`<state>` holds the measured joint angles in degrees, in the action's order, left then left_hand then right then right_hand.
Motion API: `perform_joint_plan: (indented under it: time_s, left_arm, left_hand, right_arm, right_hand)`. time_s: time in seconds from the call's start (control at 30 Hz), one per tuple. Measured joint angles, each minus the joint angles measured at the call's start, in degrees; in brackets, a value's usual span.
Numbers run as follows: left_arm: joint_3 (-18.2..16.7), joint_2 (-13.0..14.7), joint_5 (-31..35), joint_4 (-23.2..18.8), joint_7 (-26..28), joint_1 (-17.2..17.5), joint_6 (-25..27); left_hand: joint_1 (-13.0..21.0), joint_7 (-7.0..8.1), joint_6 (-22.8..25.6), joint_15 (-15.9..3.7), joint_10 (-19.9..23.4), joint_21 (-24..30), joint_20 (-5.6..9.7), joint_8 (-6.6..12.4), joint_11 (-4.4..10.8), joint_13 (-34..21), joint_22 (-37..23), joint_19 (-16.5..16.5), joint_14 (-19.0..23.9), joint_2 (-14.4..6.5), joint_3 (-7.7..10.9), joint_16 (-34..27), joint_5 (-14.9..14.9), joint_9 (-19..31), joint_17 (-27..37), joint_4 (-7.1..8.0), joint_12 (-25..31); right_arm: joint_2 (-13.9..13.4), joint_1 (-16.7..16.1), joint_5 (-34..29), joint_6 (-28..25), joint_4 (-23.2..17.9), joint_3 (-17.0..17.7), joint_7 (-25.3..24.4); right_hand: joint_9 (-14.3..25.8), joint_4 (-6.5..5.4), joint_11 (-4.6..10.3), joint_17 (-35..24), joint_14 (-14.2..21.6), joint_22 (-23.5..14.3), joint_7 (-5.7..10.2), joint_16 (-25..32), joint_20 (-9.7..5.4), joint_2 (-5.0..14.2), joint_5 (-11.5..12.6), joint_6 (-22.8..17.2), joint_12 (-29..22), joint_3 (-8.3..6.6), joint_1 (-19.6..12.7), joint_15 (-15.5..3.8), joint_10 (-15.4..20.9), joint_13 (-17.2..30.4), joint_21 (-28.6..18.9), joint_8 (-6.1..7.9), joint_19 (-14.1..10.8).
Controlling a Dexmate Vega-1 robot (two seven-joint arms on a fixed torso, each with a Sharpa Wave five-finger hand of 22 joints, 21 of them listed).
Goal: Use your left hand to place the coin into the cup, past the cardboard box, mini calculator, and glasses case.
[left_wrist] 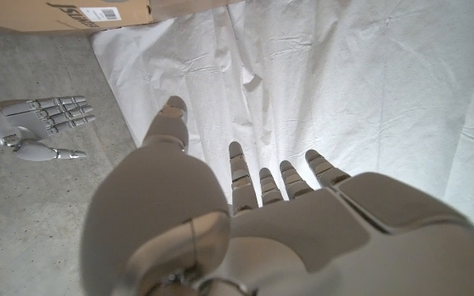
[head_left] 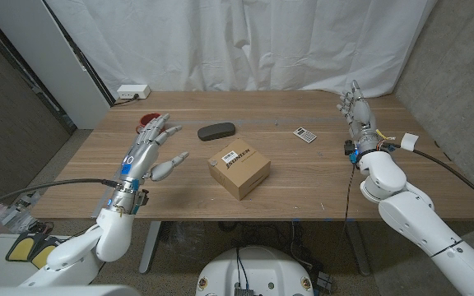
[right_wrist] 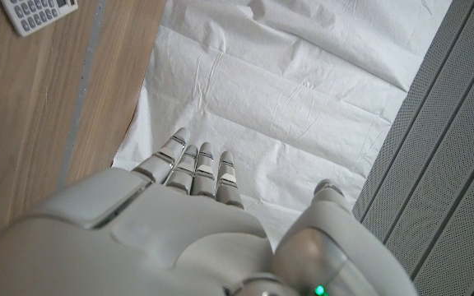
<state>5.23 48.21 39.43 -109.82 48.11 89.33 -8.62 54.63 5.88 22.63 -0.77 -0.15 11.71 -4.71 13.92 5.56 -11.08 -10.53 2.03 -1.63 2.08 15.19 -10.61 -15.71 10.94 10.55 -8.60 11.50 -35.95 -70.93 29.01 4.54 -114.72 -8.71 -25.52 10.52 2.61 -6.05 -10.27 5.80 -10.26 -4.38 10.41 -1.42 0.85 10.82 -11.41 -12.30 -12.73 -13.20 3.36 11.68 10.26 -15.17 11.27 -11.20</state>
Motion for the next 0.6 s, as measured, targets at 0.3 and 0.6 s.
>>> perform_joint_plan:
  time_s: [0.3,0.6]
  left_arm:
    - [-0.6,1.8,4.3,-2.8,-0.3,2.3,4.9]
    - [-1.4,3.9,10.5,-8.8,-5.1,6.3,14.0]
  left_hand:
    - [1.1,0.90,-0.1,-0.67,-0.1,0.0,0.00,-0.45,0.72,0.0,0.0,0.0,-0.7,-0.5,0.21,0.0,0.0,0.1,0.0,-0.21,0.0]
    - [2.6,2.97,1.2,-1.13,-0.6,0.0,0.50,-0.45,2.02,0.0,0.0,0.5,-1.1,-0.1,0.21,0.0,0.0,0.1,0.0,-0.21,0.0]
  right_arm:
    - [-0.2,0.3,0.0,-1.4,-0.9,0.5,-0.4]
    - [-0.2,0.8,0.4,-2.3,-1.0,0.6,-0.2]
  right_hand:
    - [0.0,0.00,0.00,0.0,0.0,0.0,0.19,0.0,0.00,0.00,0.0,-0.2,0.0,0.00,0.0,0.00,0.0,0.3,0.0,0.00,0.0]
    - [0.0,-0.01,-0.21,0.0,0.0,0.0,0.31,0.0,-0.01,0.00,0.0,-0.3,0.0,0.00,0.0,0.00,0.2,0.3,0.0,0.00,0.0]
